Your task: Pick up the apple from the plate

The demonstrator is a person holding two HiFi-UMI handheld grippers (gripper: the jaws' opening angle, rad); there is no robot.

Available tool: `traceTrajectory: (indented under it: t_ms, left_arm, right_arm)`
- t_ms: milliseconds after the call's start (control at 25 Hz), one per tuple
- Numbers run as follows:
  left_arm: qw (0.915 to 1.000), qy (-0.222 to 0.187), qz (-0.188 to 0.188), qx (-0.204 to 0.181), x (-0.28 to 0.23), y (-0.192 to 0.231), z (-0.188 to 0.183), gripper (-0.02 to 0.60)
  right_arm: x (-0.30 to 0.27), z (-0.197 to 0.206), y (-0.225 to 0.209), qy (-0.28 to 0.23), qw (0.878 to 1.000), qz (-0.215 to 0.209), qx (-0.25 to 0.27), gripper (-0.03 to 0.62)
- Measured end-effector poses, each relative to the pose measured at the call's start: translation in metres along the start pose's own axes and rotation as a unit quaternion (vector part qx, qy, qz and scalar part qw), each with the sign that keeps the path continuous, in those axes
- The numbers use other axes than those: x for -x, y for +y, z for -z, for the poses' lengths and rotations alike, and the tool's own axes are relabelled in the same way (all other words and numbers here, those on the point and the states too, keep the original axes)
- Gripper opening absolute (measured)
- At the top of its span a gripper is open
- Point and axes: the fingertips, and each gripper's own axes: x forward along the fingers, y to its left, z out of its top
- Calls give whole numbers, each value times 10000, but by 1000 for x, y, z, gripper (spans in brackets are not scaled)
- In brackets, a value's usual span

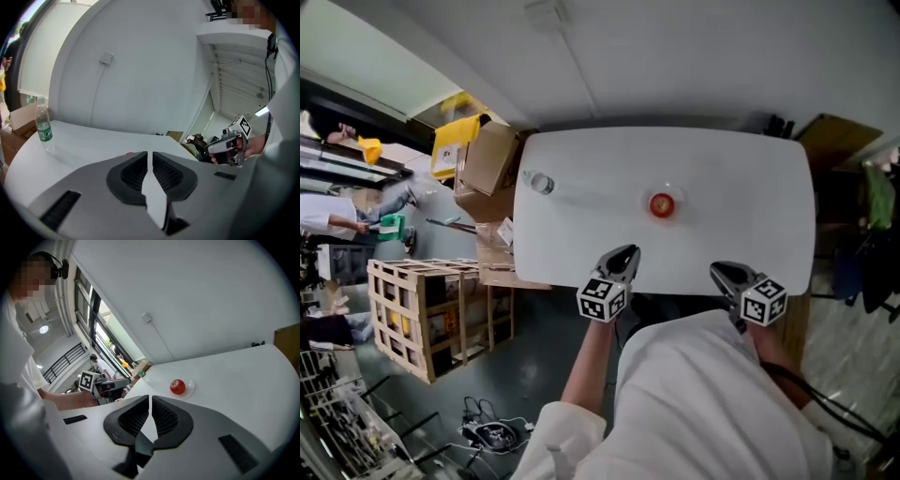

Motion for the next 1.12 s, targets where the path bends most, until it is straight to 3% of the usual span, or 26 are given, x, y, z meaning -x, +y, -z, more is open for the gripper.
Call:
traceTrajectory:
  t_ms: [520,640,720,960,1120]
  left_arm:
    - [9983,501,-295,-56,-96,25,9,128]
    - [9968,698,-374,-99,-120,29,19,175]
    - [9952,835,-480,-147,-133,39,24,248]
    - [9911,1158,-652,-123,-169,51,43,279]
    - [9855,1435,-889,-144,-187,67,62,343]
  right_arm:
    - [-22,-10,-43,365,9982,-432,-179,43]
    - [-22,-10,-54,438,9975,-484,-256,43]
    - [-28,-12,-58,472,9970,-532,-307,43]
    - [-27,-7,-74,590,9956,-605,-411,43]
    - [-29,-8,-83,595,9953,-583,-494,43]
